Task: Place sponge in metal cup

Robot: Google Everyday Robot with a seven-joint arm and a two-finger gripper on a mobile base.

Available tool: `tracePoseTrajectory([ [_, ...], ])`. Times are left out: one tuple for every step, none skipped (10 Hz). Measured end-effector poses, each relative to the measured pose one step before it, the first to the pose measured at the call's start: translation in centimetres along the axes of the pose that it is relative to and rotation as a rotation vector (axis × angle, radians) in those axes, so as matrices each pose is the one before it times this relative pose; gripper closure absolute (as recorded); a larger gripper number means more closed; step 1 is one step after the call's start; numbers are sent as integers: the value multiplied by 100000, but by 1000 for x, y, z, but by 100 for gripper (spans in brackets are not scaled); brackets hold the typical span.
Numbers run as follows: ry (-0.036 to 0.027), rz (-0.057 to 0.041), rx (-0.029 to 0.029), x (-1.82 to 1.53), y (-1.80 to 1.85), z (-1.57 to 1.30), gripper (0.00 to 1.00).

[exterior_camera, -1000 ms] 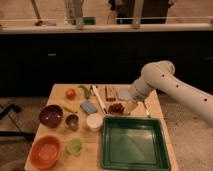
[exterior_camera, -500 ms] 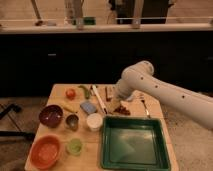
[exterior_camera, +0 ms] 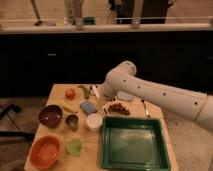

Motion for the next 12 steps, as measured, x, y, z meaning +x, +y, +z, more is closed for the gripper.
tracePoseTrajectory([
  [348, 1540, 995, 68, 19, 584, 20],
  [225, 2704, 1065, 49, 119, 685, 20],
  [319, 705, -58, -240, 349, 629, 20],
  [542, 171, 11, -352, 321, 853, 20],
  [567, 349, 172, -34, 64, 593, 20],
  [858, 564, 368, 69, -49, 642, 20],
  [513, 400, 250, -164, 69, 482, 20],
  [400, 675, 509, -305, 28, 478, 20],
  [461, 1040, 298, -416, -12, 647, 20],
  [327, -167, -361, -293, 74, 458, 20],
  [-35, 36, -193, -68, 61, 13, 20],
  [116, 246, 148, 179, -119, -32, 20],
])
